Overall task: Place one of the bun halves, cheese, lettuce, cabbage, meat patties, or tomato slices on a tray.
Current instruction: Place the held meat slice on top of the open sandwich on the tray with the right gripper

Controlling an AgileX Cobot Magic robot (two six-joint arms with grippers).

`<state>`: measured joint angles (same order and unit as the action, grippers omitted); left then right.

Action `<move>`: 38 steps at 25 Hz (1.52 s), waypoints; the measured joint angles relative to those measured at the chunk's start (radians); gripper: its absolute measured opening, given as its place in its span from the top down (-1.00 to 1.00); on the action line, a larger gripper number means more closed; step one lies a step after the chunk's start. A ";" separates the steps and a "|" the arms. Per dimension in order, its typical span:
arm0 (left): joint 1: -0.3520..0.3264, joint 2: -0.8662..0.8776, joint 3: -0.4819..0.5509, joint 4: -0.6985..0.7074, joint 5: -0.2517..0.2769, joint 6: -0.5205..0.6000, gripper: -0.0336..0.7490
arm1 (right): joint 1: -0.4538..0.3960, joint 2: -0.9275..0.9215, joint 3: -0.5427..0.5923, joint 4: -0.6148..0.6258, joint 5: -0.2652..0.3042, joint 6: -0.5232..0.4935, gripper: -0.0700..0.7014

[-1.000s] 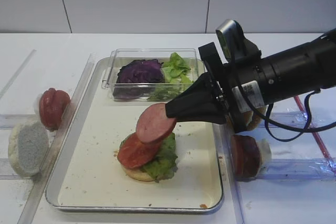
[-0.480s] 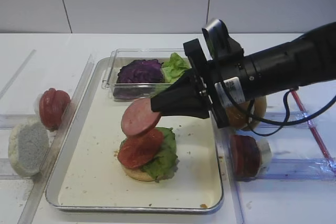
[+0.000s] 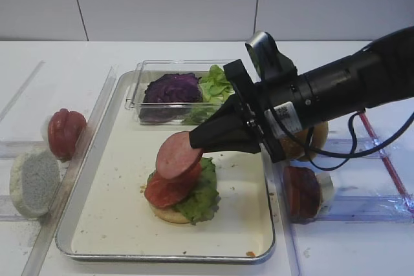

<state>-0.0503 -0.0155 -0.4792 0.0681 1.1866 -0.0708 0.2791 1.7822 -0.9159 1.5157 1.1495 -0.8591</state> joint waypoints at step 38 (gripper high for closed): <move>0.000 0.000 0.000 0.000 0.000 0.000 -0.21 | 0.000 0.133 -0.012 0.025 -0.004 -0.025 0.32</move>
<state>-0.0503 -0.0155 -0.4792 0.0681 1.1866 -0.0708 0.2791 1.9156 -0.9279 1.5405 1.1456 -0.8838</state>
